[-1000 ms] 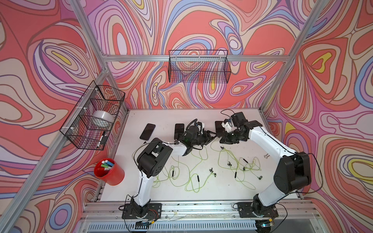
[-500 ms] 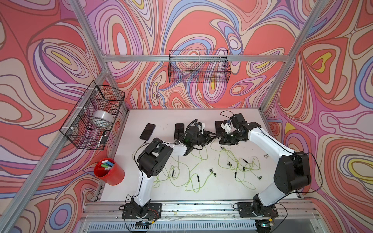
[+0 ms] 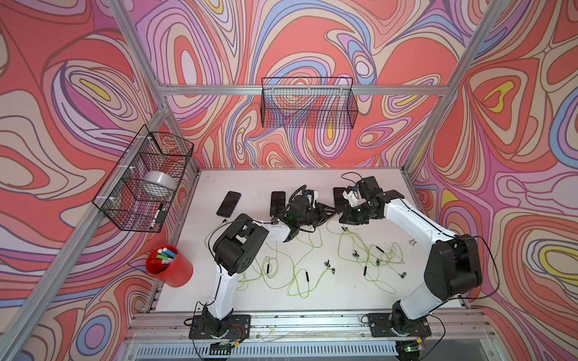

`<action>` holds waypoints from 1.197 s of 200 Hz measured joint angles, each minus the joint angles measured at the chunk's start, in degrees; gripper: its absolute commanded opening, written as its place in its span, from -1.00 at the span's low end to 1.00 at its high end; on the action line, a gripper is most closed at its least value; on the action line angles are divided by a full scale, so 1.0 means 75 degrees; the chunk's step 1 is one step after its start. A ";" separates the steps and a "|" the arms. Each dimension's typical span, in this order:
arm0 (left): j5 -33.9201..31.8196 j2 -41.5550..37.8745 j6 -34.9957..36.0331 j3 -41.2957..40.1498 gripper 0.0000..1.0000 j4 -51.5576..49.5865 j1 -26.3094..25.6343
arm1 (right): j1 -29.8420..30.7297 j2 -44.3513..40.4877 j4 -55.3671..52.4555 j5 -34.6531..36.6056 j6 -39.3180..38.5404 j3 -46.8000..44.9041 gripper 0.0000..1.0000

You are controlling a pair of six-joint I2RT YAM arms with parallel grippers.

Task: Plug wired earphones into phones
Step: Pick up the wired earphone from the center of the board.

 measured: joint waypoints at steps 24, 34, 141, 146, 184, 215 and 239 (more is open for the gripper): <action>0.0020 0.0000 -0.0058 0.0000 -0.79 0.0000 0.0000 | 0.0000 -0.0029 0.0055 0.0000 0.0006 -0.0055 -1.00; 0.0020 0.0000 -0.0070 0.0000 -0.85 0.0000 0.0000 | 0.0000 -0.0052 0.0052 0.0000 0.0006 -0.0085 -1.00; 0.0201 0.0146 -0.0379 0.0000 -1.00 0.0414 0.0009 | -0.1332 -0.0513 0.0501 -0.1565 0.0114 -0.0283 -0.25; 0.0271 0.0181 -0.0440 0.0003 -1.00 0.0484 0.0020 | -0.1513 -0.0522 0.0548 -0.1760 0.0064 -0.0300 -0.28; 0.1011 0.0516 -0.0985 0.0323 -1.00 0.0982 0.0111 | -0.2232 -0.0513 0.1026 -0.3453 -0.0154 -0.0583 -0.42; 0.1469 0.0583 -0.1358 0.0490 -1.00 0.1440 0.0157 | -0.2591 -0.0417 0.1440 -0.4572 -0.0131 -0.0895 -0.44; 0.1690 0.0641 -0.1635 0.0600 -1.00 0.1795 0.0160 | -0.2742 -0.0321 0.1585 -0.4995 -0.0114 -0.0968 -0.41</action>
